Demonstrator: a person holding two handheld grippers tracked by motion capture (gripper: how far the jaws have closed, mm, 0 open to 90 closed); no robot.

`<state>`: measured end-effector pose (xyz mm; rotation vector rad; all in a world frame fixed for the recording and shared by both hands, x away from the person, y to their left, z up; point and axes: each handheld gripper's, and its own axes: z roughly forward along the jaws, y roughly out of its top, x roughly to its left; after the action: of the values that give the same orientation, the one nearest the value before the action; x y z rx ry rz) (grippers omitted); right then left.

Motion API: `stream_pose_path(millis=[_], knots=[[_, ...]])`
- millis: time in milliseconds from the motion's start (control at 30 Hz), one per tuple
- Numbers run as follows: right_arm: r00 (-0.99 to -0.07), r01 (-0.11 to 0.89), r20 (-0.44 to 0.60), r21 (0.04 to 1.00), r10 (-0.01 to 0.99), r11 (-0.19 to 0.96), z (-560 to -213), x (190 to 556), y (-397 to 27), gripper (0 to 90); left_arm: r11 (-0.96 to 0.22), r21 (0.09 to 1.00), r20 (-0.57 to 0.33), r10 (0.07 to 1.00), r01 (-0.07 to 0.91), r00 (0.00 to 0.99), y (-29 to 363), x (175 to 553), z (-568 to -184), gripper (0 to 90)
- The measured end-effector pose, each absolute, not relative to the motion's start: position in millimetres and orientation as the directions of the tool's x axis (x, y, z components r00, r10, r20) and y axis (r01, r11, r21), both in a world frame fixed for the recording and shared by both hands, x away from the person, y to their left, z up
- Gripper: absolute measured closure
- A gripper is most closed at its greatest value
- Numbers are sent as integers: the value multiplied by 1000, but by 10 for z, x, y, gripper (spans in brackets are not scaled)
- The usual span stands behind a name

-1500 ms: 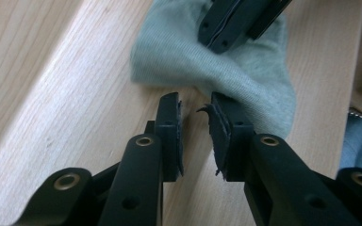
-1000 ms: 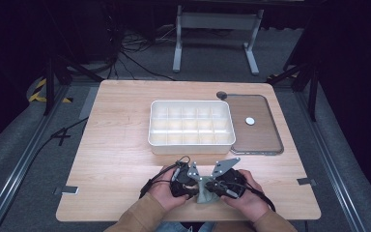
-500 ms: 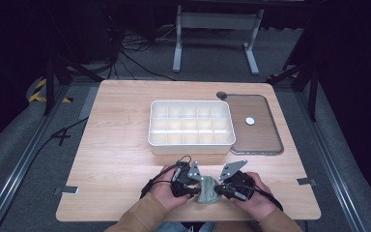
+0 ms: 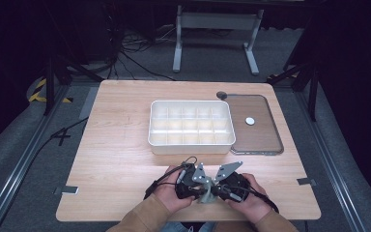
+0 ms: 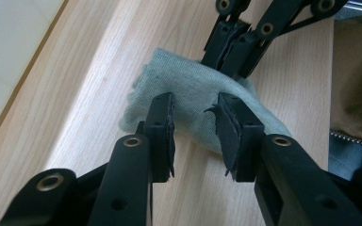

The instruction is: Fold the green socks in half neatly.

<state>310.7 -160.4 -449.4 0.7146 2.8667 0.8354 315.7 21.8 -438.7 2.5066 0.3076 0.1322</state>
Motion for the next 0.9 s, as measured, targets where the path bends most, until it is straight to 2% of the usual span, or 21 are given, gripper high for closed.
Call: stream_pose_path(millis=[233,400,567,667,733,900], knots=[[-881,431,70,523,467,735,-4509,3115,-1584,872,-788,591,44,244,172,969,151,3139,-4415,655],[-872,460,126,542,473,703,-4541,3156,-1653,872,-780,597,38,258,185,965,137,3111,-4439,645],[-877,454,138,549,459,702,-4527,3156,-1734,777,-780,585,15,284,222,959,127,3132,-4441,644],[-867,468,139,558,479,686,-4464,3157,-1818,769,-770,588,3,308,247,951,109,3138,-4437,640],[-859,472,132,582,496,662,-4398,3148,-1863,779,-767,592,3,309,248,951,105,3144,-4439,638],[-863,424,95,670,496,609,-4278,3086,-1875,873,-769,593,11,304,239,953,97,3145,-4437,633]])
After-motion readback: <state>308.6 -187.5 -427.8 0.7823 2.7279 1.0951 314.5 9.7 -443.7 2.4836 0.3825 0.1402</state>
